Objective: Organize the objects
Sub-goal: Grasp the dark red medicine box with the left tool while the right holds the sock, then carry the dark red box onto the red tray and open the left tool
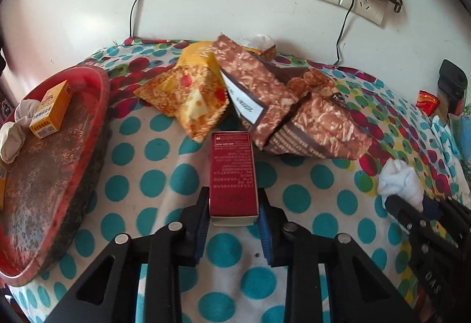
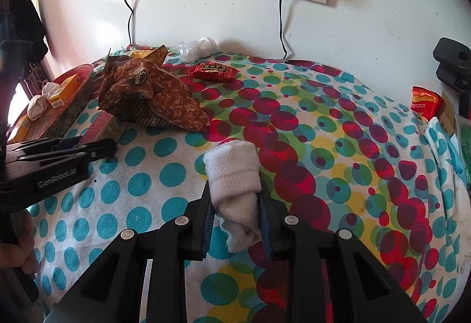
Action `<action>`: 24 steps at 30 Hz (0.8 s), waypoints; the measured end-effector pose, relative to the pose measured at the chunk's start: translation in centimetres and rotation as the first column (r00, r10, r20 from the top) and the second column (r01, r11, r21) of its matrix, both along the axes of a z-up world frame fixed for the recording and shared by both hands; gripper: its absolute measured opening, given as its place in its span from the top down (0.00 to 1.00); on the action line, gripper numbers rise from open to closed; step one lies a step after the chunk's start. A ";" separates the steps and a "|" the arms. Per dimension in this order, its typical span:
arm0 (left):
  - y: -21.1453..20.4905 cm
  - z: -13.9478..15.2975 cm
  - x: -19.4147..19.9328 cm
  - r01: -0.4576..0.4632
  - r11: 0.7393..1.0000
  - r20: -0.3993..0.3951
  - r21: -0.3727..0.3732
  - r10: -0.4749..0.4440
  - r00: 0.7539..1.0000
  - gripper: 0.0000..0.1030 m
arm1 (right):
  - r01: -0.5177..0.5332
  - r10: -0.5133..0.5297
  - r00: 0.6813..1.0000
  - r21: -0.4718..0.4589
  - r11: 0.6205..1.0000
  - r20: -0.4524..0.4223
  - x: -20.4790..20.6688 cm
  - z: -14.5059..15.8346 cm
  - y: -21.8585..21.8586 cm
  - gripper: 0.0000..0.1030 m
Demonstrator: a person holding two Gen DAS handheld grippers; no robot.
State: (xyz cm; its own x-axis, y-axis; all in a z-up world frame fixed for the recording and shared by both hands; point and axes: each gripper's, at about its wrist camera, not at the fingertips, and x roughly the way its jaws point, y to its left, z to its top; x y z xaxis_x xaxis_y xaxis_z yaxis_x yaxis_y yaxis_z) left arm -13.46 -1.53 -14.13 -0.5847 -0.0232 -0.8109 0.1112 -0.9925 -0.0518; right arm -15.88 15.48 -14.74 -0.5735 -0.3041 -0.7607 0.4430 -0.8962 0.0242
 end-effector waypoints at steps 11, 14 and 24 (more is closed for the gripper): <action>0.0 2.3 3.1 0.099 0.995 -0.051 -0.015 -0.099 0.994 0.71 | 0.001 -0.001 1.000 -0.001 1.000 0.000 0.0 0.1 0.0 0.75; 0.1 2.6 3.7 0.111 0.994 -0.049 -0.020 -0.112 0.992 0.71 | 0.001 -0.001 1.000 0.001 1.000 -0.001 0.0 0.1 0.0 0.75; -0.8 4.2 5.8 0.089 0.993 -0.068 -0.082 -0.094 0.993 0.71 | 0.002 -0.002 1.000 0.018 1.000 -0.008 0.0 0.2 -0.2 0.75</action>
State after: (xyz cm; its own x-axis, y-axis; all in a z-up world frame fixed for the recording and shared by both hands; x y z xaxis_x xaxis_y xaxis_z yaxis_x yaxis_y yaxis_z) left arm -7.62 -2.32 -9.94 -0.6442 -0.0286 -0.7644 0.0184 -0.9996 0.0219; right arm -15.84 15.30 -14.53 -0.5804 -0.2889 -0.7613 0.4411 -0.8974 0.0043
